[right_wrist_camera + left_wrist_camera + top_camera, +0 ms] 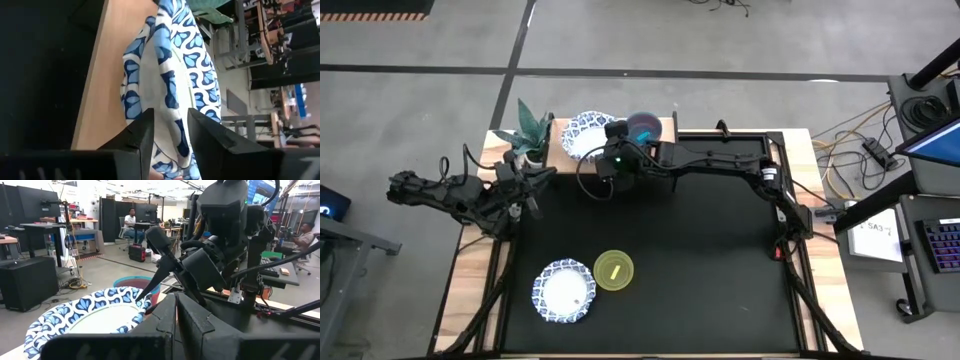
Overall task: Place and stack bowls onto a shelf
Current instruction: Stack the white patterned bowl on top of the white patterned bowl on the shelf
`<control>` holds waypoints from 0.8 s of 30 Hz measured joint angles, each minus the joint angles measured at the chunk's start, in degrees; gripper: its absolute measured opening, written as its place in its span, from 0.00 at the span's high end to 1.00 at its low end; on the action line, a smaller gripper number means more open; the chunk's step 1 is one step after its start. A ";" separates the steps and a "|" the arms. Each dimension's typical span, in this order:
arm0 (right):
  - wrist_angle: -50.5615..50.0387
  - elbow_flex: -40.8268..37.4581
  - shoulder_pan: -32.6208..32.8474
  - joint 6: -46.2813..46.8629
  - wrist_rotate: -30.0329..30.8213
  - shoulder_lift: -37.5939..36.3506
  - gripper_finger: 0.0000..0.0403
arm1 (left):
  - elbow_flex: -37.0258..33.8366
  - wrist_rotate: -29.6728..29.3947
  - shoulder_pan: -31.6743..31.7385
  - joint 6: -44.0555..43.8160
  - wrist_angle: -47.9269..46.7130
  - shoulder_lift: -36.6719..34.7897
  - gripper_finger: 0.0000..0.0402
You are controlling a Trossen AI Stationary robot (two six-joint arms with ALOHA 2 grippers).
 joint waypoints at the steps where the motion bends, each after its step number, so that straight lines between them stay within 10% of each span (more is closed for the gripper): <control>1: 0.07 0.09 0.00 1.34 0.01 0.00 0.73 | 0.00 0.00 0.00 0.00 0.00 0.00 1.00; 9: 0.54 0.67 -0.81 23.19 0.56 -0.02 0.73 | 0.02 0.00 0.00 0.00 -0.05 0.00 1.00; 24: 0.18 0.65 0.73 23.99 -2.47 -0.22 0.73 | 0.04 0.02 0.00 -0.04 -0.72 0.00 1.00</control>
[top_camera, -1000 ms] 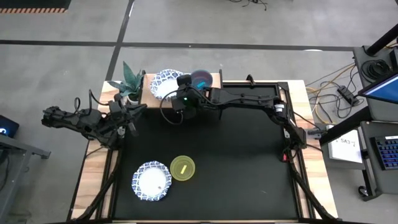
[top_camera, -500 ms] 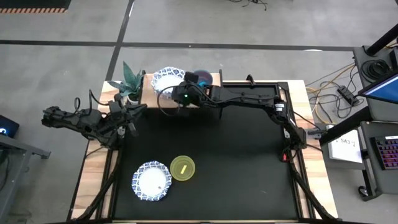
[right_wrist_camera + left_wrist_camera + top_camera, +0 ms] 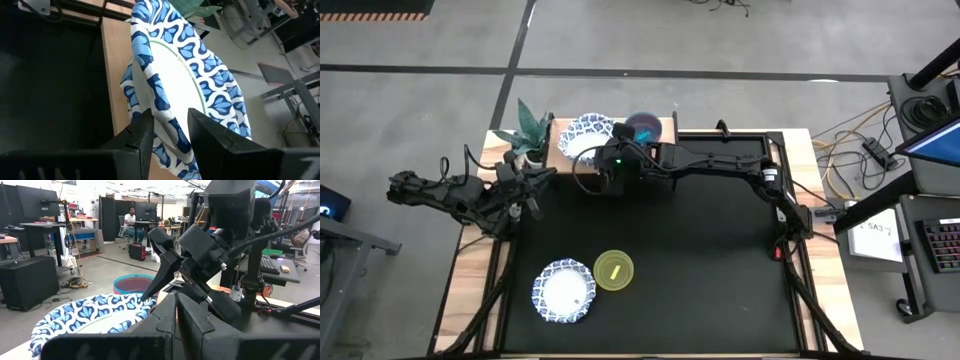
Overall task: Place and stack bowls onto a shelf
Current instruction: Stack the white patterned bowl on top of the white patterned bowl on the shelf
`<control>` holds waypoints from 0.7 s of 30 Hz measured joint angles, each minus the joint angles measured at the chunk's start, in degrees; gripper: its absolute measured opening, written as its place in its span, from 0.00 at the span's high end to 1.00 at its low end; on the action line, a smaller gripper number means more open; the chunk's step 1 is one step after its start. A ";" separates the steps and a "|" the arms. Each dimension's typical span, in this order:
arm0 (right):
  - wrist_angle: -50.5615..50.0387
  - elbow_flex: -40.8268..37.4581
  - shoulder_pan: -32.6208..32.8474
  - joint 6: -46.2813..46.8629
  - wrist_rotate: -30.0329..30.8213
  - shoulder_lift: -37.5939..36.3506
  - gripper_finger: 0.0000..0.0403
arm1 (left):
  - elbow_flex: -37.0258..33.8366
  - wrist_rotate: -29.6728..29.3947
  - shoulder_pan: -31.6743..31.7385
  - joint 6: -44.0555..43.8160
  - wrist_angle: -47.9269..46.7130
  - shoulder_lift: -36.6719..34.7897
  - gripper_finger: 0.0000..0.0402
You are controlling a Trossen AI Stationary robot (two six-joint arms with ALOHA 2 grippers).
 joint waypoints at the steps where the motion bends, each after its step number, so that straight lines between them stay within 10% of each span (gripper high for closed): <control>1: 0.10 0.00 -0.13 -0.20 0.00 0.01 0.73 | 0.00 0.00 0.00 0.00 0.00 0.00 1.00; 21: 6.03 -1.12 -3.09 -1.09 -3.20 0.70 0.74 | 0.00 0.00 0.00 -0.07 0.08 0.02 1.00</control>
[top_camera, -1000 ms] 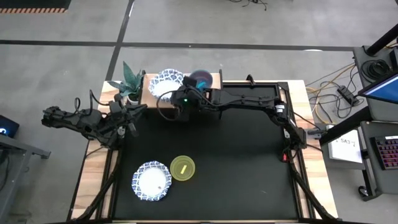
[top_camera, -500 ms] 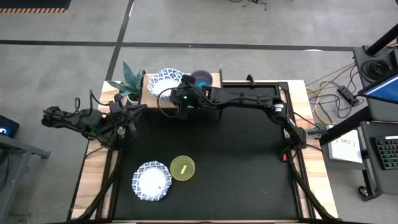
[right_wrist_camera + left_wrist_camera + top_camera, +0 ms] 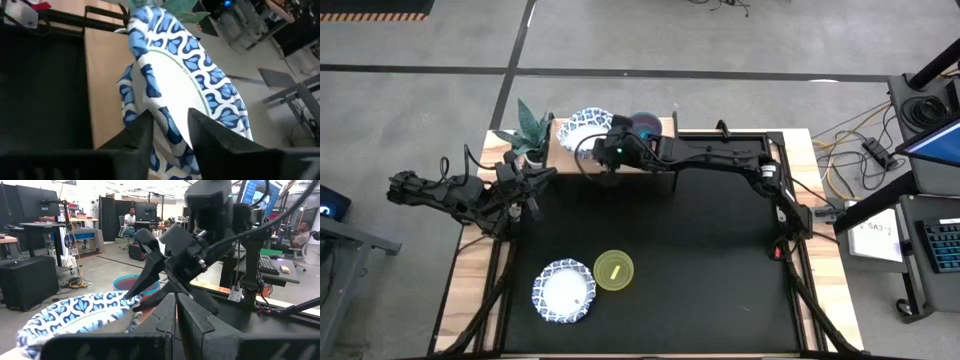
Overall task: Place and stack bowls onto a shelf
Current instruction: Stack the white patterned bowl on top of the white patterned bowl on the shelf
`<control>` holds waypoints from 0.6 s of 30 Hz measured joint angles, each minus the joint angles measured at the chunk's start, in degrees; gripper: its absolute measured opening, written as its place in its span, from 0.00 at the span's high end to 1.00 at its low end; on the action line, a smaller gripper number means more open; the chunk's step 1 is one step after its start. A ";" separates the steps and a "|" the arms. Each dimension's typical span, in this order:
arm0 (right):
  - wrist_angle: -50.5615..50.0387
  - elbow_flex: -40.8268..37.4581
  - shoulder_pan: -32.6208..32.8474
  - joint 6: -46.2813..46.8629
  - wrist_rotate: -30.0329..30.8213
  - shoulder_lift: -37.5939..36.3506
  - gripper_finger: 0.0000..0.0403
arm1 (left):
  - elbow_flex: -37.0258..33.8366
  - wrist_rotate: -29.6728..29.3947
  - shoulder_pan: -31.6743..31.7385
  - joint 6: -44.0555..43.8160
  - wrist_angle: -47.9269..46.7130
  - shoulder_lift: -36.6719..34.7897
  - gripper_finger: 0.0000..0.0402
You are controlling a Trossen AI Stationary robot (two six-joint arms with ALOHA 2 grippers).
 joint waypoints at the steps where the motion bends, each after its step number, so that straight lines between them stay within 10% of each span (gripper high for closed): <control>1: 0.57 -0.05 -0.18 -0.47 -0.57 0.01 0.77 | 0.00 0.00 0.00 -0.01 -0.01 0.00 1.00; 7: 1.69 -0.08 -0.16 -3.08 -3.07 0.02 0.95 | 0.00 0.00 0.00 0.00 0.00 0.00 1.00; 18: 0.84 -0.49 -0.77 1.13 -0.60 0.02 0.60 | 0.00 0.00 0.01 0.00 -0.01 0.00 1.00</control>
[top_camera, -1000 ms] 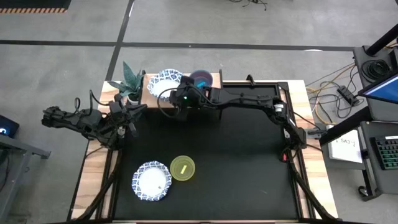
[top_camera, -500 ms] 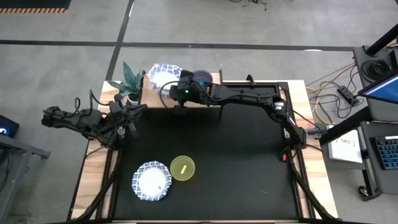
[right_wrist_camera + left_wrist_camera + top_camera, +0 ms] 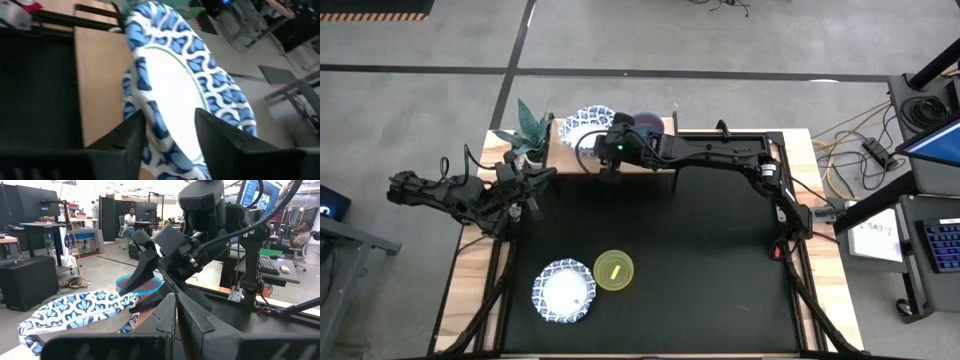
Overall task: Place and stack bowls onto a shelf
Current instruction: Stack the white patterned bowl on top of the white patterned bowl on the shelf
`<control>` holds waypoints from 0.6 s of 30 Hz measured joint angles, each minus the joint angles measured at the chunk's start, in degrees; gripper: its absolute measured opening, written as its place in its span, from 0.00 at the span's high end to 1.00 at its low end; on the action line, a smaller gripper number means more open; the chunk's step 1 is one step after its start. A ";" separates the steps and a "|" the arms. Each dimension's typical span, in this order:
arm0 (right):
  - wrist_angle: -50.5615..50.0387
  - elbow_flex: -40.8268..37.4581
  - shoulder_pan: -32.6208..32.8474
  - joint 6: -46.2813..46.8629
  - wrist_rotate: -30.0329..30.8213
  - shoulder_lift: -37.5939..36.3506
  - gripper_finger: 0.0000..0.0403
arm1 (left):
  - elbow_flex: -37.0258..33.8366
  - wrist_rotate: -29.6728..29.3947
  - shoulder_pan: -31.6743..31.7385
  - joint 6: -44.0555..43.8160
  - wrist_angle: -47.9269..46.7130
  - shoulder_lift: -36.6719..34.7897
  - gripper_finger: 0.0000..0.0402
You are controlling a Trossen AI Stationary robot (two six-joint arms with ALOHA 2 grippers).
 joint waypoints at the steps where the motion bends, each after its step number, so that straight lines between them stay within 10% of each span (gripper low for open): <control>1: 0.05 0.00 -0.02 0.01 0.58 0.00 0.58 | 0.00 0.00 0.00 0.00 -0.01 0.00 1.00; 18: 0.59 -0.02 0.55 4.39 -2.47 -3.02 0.48 | 0.00 0.00 -0.01 -0.02 -0.36 0.00 1.00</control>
